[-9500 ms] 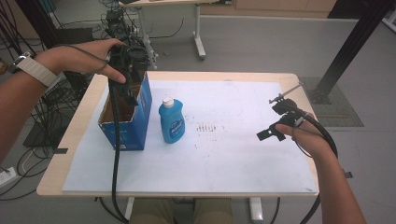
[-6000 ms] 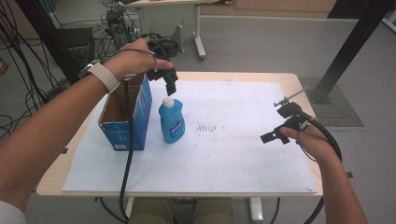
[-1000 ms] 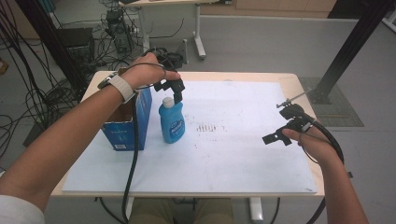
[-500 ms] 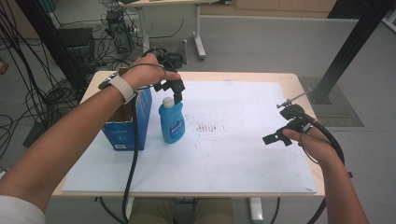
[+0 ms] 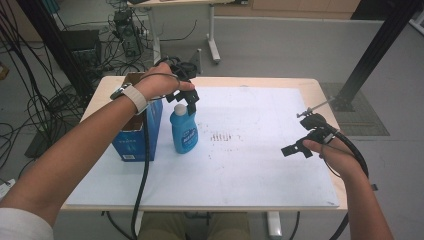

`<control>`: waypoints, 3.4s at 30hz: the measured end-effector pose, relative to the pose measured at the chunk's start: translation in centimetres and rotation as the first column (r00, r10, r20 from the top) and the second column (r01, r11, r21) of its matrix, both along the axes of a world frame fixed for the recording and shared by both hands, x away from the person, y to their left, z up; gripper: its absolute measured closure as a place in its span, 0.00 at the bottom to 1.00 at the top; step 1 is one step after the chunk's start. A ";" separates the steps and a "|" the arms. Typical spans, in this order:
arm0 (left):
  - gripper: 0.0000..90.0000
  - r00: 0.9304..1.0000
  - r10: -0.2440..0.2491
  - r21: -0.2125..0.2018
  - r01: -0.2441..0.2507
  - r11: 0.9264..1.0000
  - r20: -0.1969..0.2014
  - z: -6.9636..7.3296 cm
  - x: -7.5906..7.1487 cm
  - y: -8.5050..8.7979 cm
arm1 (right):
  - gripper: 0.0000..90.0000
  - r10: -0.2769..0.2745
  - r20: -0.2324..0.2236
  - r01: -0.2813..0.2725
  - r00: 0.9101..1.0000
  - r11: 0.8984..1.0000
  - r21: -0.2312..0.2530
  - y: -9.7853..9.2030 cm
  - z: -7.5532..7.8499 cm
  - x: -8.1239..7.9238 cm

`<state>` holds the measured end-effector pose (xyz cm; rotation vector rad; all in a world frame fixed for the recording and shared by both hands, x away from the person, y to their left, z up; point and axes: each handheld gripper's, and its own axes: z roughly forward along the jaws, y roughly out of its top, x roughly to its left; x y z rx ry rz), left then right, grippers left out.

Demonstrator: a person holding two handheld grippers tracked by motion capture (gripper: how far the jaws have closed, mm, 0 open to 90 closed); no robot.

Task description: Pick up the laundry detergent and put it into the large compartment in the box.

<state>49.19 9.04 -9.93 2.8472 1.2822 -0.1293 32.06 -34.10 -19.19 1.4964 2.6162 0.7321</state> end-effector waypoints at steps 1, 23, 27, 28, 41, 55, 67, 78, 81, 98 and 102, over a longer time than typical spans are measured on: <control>0.10 1.000 -0.005 0.001 0.005 1.000 -0.003 -0.2 0.0 0.0 | 0.08 -0.001 -0.001 0.001 1.000 1.000 0.001 -0.1 -0.1 0.0; 0.14 1.000 -0.006 0.000 0.006 1.000 0.016 -4.4 -0.9 -0.3 | 0.08 -0.003 -0.009 0.003 1.000 1.000 0.016 -0.2 -0.8 0.0; 0.17 1.000 -0.003 0.015 0.003 1.000 0.025 -4.7 -1.1 -0.5 | 0.08 -0.009 -0.008 0.009 1.000 1.000 0.014 -0.2 -0.8 -0.1; 0.17 1.000 -0.003 0.015 0.003 1.000 0.025 -4.7 -1.1 -0.5 | 0.08 -0.009 -0.008 0.009 1.000 1.000 0.014 -0.2 -0.8 -0.1; 0.29 0.999 -0.008 0.021 0.007 1.000 0.043 -5.1 -1.6 -0.7 | 0.08 -0.013 -0.004 0.013 1.000 1.000 0.018 -0.5 -0.9 -0.3; 0.42 0.998 0.002 0.046 -0.005 0.999 0.066 -5.2 -2.1 -1.4 | 0.08 -0.018 -0.005 0.018 1.000 1.000 0.019 -0.6 -1.0 -0.5; 0.43 0.998 -0.002 0.060 -0.002 0.998 0.058 -5.2 -1.9 -1.7 | 0.08 -0.016 0.003 0.016 1.000 1.000 0.017 -0.6 -0.8 -0.6; 0.43 0.998 0.008 0.061 -0.011 0.998 0.057 -5.2 -1.9 -1.7 | 0.09 -0.020 0.006 0.020 1.000 1.000 0.014 -0.6 -0.4 -0.9; 0.43 0.998 0.012 0.058 -0.016 0.998 0.060 -5.2 -2.0 -1.7 | 0.09 -0.018 0.009 0.018 1.000 1.000 0.012 -0.7 -0.3 -1.0; 0.43 0.998 0.016 0.057 -0.019 0.998 0.061 -5.2 -2.0 -1.6 | 0.09 -0.018 0.004 0.018 1.000 1.000 0.009 -0.5 -0.2 -0.8; 0.43 0.998 0.016 0.059 -0.019 0.998 0.061 -5.2 -2.1 -1.7 | 0.09 -0.018 0.006 0.018 1.000 1.000 0.010 -0.5 -0.2 -0.8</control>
